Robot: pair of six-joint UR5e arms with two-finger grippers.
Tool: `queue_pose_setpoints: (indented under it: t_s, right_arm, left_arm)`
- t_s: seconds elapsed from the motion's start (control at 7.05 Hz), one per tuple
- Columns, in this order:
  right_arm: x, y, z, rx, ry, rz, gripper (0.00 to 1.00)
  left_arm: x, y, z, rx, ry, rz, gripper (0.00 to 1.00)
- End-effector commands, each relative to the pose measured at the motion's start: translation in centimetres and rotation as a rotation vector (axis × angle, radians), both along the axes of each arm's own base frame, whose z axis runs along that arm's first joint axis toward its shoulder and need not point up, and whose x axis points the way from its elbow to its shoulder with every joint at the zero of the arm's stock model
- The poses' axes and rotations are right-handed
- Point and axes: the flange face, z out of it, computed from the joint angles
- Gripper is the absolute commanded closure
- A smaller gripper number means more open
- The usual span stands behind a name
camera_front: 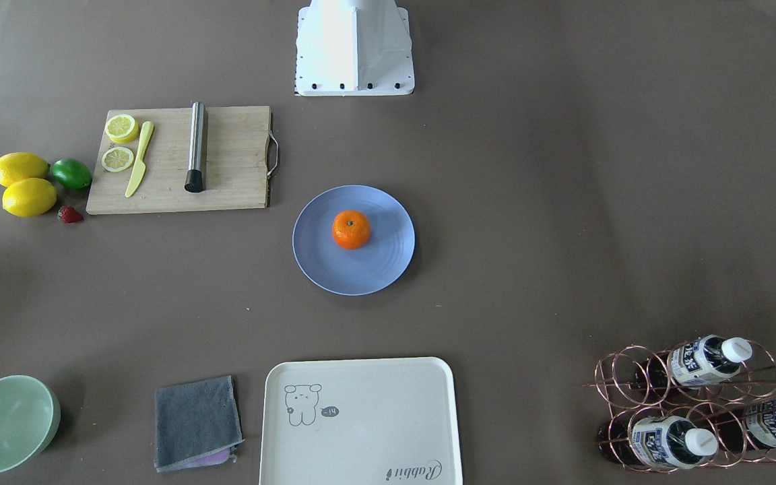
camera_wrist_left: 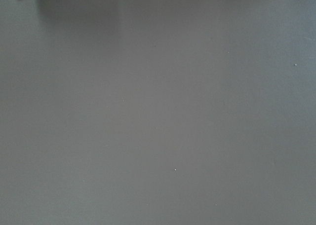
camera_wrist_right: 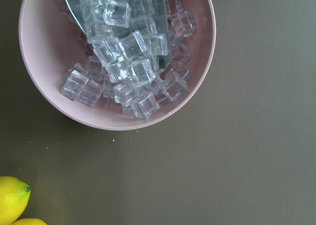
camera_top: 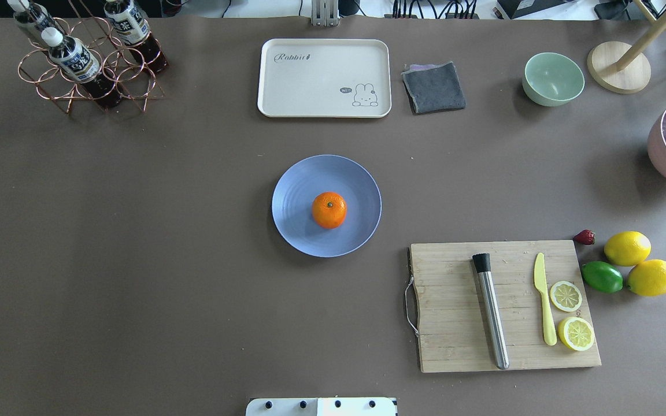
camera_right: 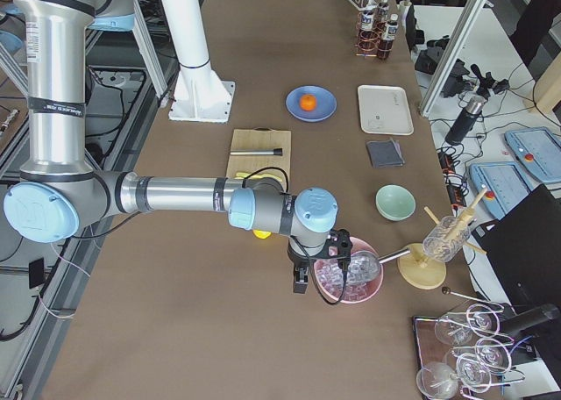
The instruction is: Pick orange to plate
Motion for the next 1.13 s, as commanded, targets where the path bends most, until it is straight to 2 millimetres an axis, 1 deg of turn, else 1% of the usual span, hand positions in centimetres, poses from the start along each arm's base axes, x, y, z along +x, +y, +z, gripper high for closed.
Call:
queue_pose_setpoints:
  t_s: [0.0,0.14,0.28,0.43,0.57,0.99]
  right_arm:
    - [-0.2,0.5,0.5,-0.01,0.0,-0.006,0.0]
    - [-0.2,0.4,0.4,-0.005,-0.001,-0.01,0.0]
    - [-0.7,0.3,0.4,-0.005,-0.002,-0.019,0.0]
    - [-1.0,0.3,0.4,-0.005,-0.002,-0.026,0.0]
    - [-1.1,0.4,0.5,-0.008,-0.001,-0.03,0.0]
    - [-1.2,0.1,0.1,-0.002,-0.003,-0.03,0.0]
  left_arm:
    - [0.0,0.2,0.2,-0.007,0.0,-0.002,0.02]
    - [-0.1,0.2,0.3,-0.012,-0.001,-0.004,0.02]
    - [-0.1,0.4,1.0,-0.027,-0.002,-0.004,0.02]
    - [0.0,0.7,2.9,-0.063,-0.002,-0.003,0.02]
    - [0.0,0.8,3.8,-0.079,0.001,-0.003,0.02]
    - [0.0,1.0,4.2,-0.09,0.002,-0.002,0.02]
